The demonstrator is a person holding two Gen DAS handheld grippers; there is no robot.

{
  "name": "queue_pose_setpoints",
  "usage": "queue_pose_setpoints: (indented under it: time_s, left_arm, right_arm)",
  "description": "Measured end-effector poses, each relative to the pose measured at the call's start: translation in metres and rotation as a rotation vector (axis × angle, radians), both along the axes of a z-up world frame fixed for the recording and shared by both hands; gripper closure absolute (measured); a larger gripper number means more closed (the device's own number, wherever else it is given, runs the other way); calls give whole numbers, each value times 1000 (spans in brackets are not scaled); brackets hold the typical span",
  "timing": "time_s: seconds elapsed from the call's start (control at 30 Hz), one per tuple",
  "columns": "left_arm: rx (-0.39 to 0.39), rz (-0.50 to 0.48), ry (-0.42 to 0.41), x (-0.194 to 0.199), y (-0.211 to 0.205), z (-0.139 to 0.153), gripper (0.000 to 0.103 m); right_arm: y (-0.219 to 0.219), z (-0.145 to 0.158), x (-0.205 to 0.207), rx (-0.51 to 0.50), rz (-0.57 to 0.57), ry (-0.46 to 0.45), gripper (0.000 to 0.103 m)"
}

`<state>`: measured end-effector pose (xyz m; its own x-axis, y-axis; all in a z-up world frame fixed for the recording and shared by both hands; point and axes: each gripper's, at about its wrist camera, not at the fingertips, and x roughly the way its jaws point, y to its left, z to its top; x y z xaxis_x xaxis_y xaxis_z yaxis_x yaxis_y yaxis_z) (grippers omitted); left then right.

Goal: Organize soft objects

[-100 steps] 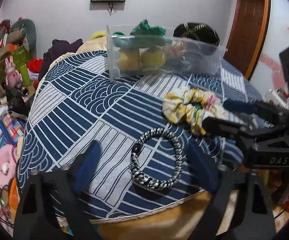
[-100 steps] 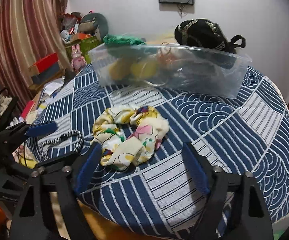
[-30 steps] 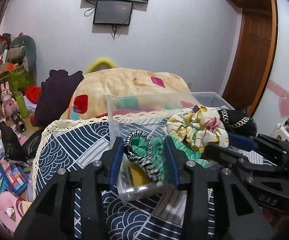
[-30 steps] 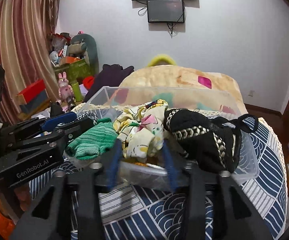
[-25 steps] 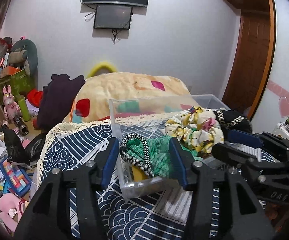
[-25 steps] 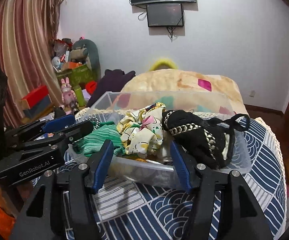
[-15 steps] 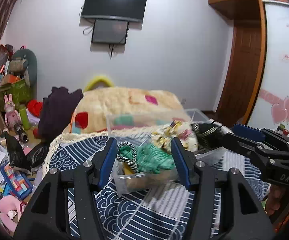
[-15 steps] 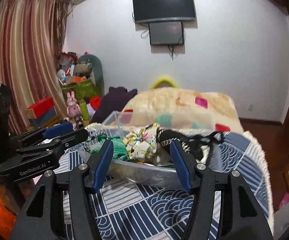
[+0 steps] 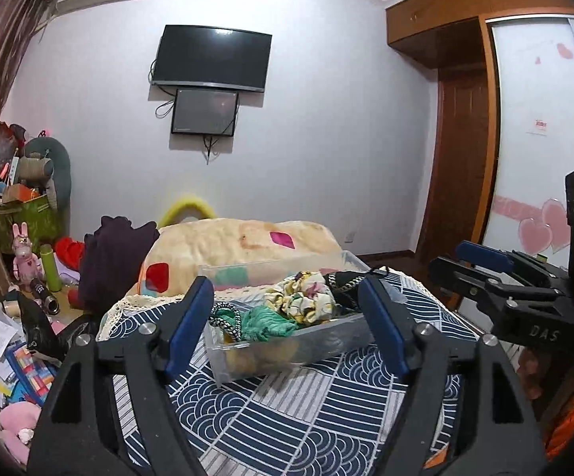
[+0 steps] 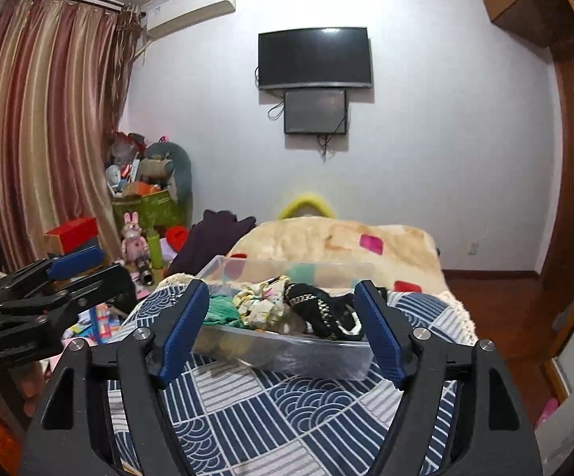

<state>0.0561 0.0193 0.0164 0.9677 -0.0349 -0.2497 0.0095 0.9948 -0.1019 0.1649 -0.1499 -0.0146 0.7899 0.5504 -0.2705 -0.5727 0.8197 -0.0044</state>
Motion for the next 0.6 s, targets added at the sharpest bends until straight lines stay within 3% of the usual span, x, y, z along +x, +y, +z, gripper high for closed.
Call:
queue_pose_setpoints:
  time_s: [0.1, 0.2, 0.33, 0.6]
  left_arm:
    - [25, 20, -27, -9, -6, 1, 8]
    - [30, 22, -46, -17, -10, 1, 3]
    - [19, 17, -49, -22, -10, 1, 1]
    - [9, 19, -51, -25, -13, -3, 0]
  right_arm:
    - [-6, -1, -3, 22, 6, -6, 19]
    - [-10, -2, -8, 27, -2, -22, 16]
    - [-13, -4, -13, 41, -7, -27, 1]
    - [-15, -7, -19, 46, -12, -40, 0]
